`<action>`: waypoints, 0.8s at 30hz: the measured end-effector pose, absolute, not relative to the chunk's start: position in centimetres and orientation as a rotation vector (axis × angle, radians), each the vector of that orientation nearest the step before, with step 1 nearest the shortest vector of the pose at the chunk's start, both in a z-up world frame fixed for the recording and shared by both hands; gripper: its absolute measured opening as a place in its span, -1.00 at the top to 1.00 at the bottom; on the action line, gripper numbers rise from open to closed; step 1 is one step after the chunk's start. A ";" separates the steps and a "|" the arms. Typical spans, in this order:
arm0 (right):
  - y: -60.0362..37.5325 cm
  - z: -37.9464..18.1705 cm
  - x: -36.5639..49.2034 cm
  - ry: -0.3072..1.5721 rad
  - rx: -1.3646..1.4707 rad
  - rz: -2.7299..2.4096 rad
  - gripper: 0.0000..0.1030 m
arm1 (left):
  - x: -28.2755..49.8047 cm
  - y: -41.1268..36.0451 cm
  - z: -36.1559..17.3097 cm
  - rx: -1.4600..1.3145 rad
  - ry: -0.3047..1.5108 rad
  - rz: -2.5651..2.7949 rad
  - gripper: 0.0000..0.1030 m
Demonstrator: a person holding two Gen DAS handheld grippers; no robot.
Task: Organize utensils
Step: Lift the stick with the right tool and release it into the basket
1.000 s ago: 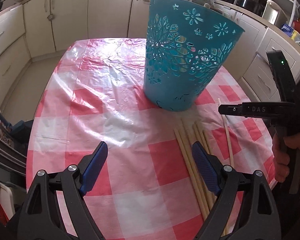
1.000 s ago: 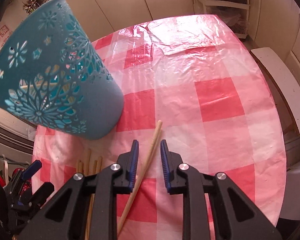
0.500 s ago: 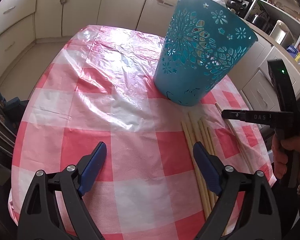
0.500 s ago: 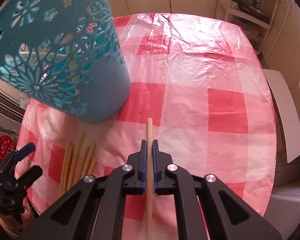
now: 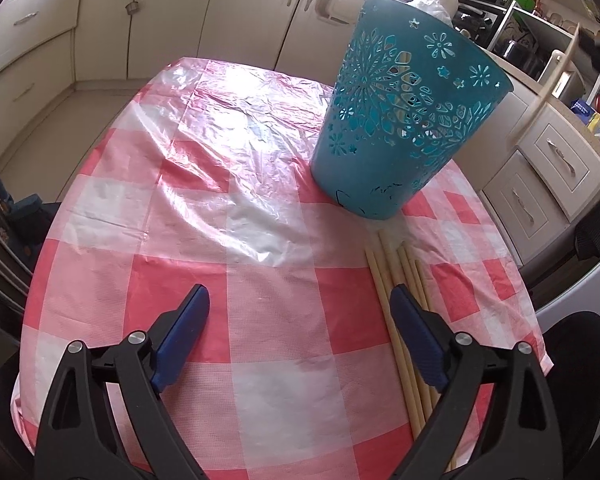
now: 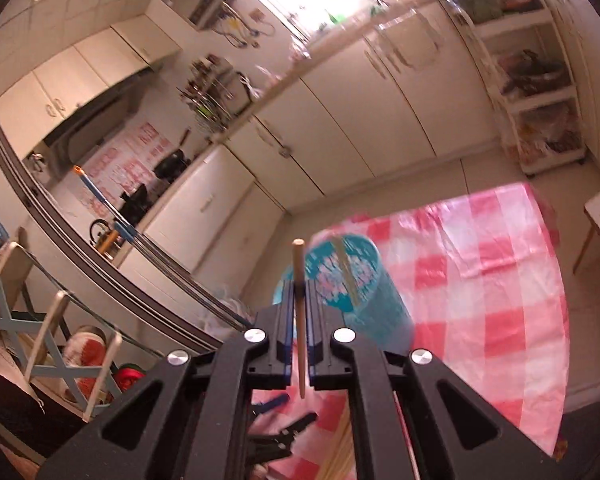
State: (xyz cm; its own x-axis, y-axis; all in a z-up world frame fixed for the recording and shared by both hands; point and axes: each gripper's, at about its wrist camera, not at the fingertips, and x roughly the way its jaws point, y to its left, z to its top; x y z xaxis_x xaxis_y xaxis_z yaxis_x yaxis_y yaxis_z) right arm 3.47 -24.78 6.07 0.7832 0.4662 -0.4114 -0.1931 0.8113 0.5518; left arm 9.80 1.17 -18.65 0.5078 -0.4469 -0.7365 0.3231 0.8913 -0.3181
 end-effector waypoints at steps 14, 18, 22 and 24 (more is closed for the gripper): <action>-18.8 3.1 11.6 0.615 0.096 0.162 0.88 | 9.9 1.6 -18.2 -0.155 0.928 -0.450 -0.71; -19.2 -0.5 12.2 0.704 0.114 0.140 0.86 | 9.5 1.0 -17.3 -0.105 0.903 -0.438 -0.71; -20.0 -0.6 10.0 0.676 0.142 0.131 0.63 | 8.9 0.3 -16.5 -0.063 0.884 -0.432 -0.71; -20.0 0.2 8.2 0.634 0.147 0.120 0.48 | 8.5 0.0 -16.3 -0.048 0.879 -0.430 -0.71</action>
State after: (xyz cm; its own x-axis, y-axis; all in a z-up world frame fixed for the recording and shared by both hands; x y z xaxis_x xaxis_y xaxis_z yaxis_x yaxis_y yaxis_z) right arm 8.21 -20.00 0.16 0.7992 0.1562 -0.5804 -0.0661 0.9826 0.1734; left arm 8.53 -0.04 -16.34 0.5580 -0.3838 -0.7357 0.3449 0.9137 -0.2150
